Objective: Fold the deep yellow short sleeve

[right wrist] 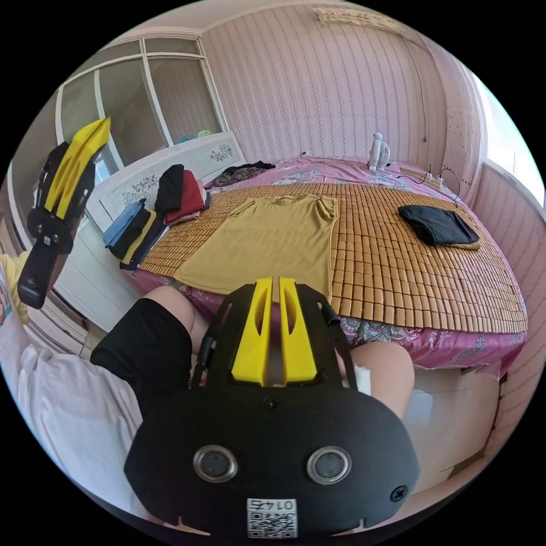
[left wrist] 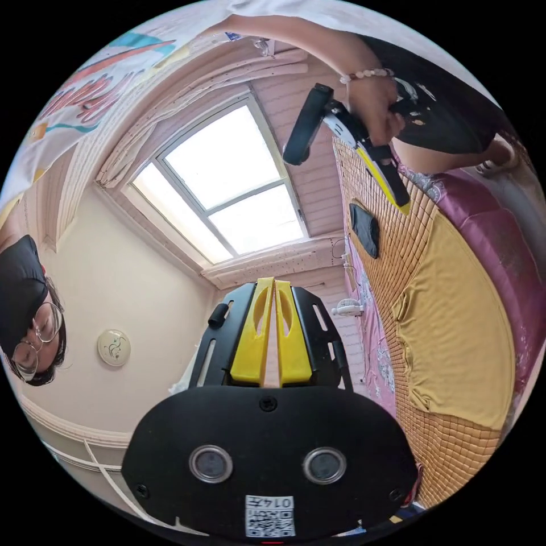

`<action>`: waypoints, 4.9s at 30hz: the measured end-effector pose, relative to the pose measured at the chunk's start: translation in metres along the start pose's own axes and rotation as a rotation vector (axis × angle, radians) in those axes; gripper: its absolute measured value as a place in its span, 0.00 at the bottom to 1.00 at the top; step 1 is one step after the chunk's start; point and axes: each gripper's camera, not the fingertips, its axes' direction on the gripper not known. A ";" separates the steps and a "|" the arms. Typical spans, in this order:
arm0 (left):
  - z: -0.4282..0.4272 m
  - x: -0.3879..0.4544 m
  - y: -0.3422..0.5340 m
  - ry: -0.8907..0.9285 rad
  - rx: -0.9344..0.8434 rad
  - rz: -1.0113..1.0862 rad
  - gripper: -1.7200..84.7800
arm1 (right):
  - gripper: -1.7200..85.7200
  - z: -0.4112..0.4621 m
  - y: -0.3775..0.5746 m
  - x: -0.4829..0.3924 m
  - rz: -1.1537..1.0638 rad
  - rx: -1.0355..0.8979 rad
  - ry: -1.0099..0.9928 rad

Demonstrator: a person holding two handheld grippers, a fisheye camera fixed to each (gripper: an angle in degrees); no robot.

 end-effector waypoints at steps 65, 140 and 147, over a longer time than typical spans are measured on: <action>0.996 0.858 0.257 1.631 -0.663 -1.144 0.03 | 0.05 0.299 -0.150 0.398 0.582 -0.261 0.045; -0.071 0.893 0.681 0.680 -1.526 -2.121 0.08 | 0.07 0.607 -0.789 -0.210 -0.456 -0.586 -0.601; -0.074 0.923 0.683 0.678 -1.543 -2.168 0.10 | 0.08 0.617 -0.755 -0.289 -0.539 -0.708 -0.490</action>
